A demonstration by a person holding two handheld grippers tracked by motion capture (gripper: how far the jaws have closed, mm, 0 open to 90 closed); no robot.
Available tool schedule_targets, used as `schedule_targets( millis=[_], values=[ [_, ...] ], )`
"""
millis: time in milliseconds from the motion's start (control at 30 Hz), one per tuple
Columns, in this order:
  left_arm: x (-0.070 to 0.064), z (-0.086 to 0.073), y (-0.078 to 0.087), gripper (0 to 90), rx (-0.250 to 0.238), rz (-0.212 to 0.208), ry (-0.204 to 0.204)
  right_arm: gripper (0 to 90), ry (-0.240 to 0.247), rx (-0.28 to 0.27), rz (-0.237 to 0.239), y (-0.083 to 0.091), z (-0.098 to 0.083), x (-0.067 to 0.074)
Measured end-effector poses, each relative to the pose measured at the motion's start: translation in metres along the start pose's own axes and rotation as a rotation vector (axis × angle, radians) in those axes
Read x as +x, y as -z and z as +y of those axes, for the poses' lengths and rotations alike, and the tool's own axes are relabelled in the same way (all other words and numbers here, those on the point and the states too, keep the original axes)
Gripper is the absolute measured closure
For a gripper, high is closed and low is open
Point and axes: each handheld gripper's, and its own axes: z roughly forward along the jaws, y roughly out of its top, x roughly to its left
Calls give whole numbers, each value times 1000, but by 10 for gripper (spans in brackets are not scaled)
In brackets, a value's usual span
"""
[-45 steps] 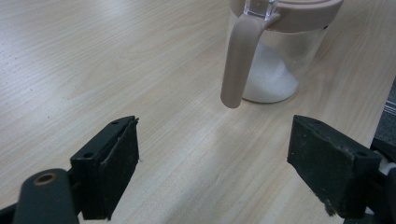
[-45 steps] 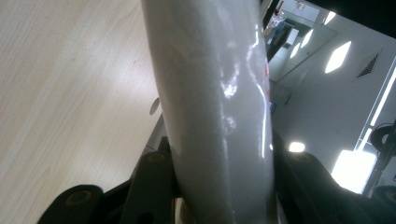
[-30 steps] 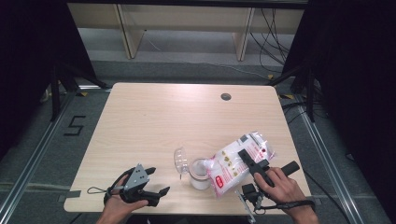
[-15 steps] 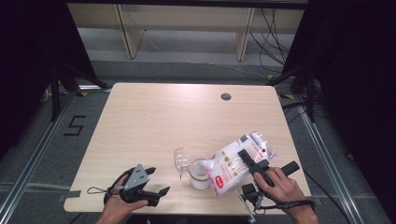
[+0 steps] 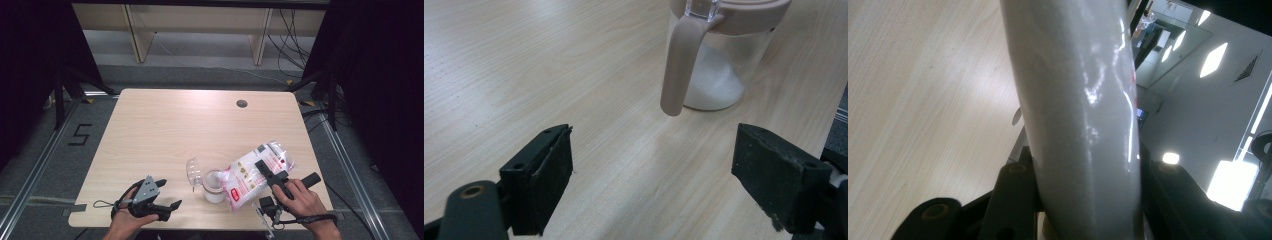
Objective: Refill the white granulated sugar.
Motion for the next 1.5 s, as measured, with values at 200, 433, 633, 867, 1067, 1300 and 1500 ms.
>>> schedule_targets(
  millis=[200, 433, 633, 867, 1067, 1300, 1500],
  values=[
    [0, 0, 0, 162, 1, -1, 1, 688, 2, -6, -2, 0, -1, 0],
    [0, 0, 0, 162, 0, -1, 1, 688, 1, -4, 0, 0, -1, -1],
    [0, 0, 0, 162, -1, -3, 4, 688, -5, -4, -1, 0, -1, 0],
    [-2, -1, 0, 162, 1, 3, 31, 688, -10, -2, 0, 0, -1, 0],
    [0, 0, 0, 162, -1, -2, 3, 688, -2, -8, 3, -1, -2, -1],
    [0, 0, 0, 162, -1, -2, 3, 688, -12, -3, 6, 0, -2, 0],
    [-2, -1, 0, 162, 5, 6, 26, 688, -12, -2, 6, 0, -2, 0]
  ],
)
